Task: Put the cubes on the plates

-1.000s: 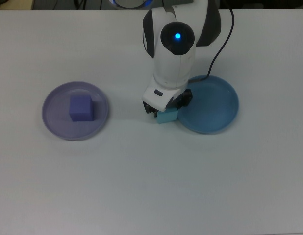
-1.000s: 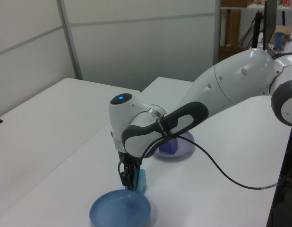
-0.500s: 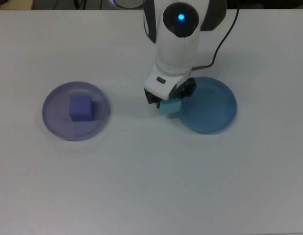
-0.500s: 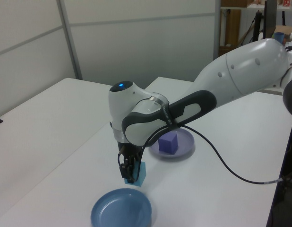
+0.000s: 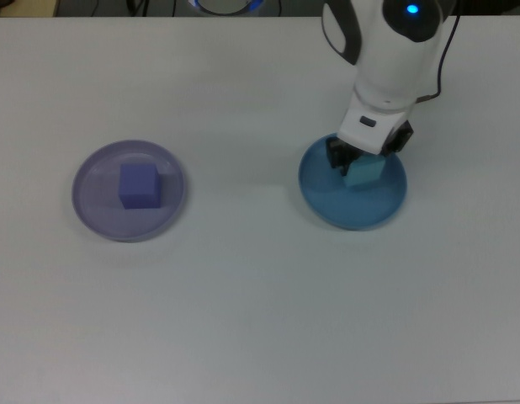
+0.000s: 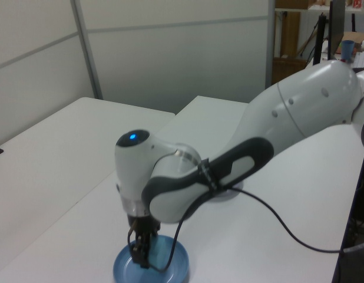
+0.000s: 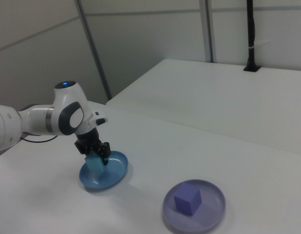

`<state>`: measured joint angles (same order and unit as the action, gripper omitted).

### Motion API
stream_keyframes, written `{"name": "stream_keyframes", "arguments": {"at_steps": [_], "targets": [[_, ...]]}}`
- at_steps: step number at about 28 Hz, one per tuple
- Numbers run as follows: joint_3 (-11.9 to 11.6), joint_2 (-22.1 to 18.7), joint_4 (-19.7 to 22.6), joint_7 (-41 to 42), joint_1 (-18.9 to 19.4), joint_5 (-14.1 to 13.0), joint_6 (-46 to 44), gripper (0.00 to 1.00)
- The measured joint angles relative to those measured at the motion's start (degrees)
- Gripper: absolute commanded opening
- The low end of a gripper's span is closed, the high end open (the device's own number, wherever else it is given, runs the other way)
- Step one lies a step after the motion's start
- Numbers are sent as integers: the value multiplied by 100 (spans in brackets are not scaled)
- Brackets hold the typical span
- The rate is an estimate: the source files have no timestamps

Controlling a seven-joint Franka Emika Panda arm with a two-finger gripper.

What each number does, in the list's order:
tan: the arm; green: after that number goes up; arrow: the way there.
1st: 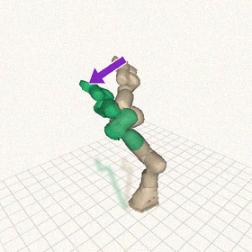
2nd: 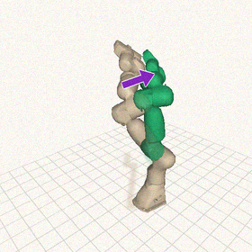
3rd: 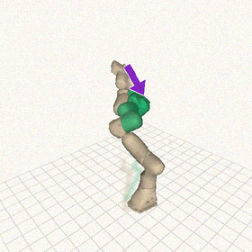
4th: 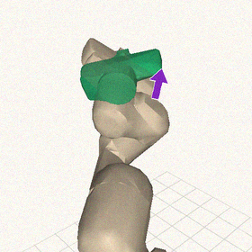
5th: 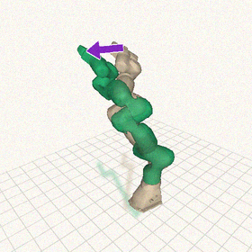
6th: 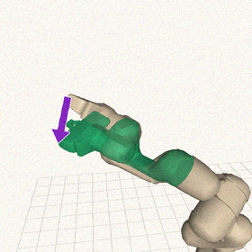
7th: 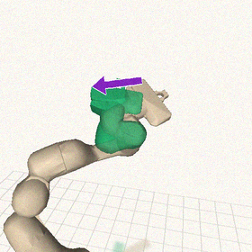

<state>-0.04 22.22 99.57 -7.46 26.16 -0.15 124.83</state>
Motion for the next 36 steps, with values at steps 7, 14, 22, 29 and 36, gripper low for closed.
{"name": "stream_keyframes", "arguments": {"at_steps": [7, 14, 22, 29, 36], "targets": [[-23, 133, -46, -123, 30, 52, 32, 100], [-80, -2, -198, -397, -31, 52, -91, 100], [-136, -741, -282, -364, -286, 52, -1126, 100], [-322, -1689, -286, 92, -938, -8, -2026, 100], [-515, -2510, -74, 192, -1551, -14, -2482, 100]]}}
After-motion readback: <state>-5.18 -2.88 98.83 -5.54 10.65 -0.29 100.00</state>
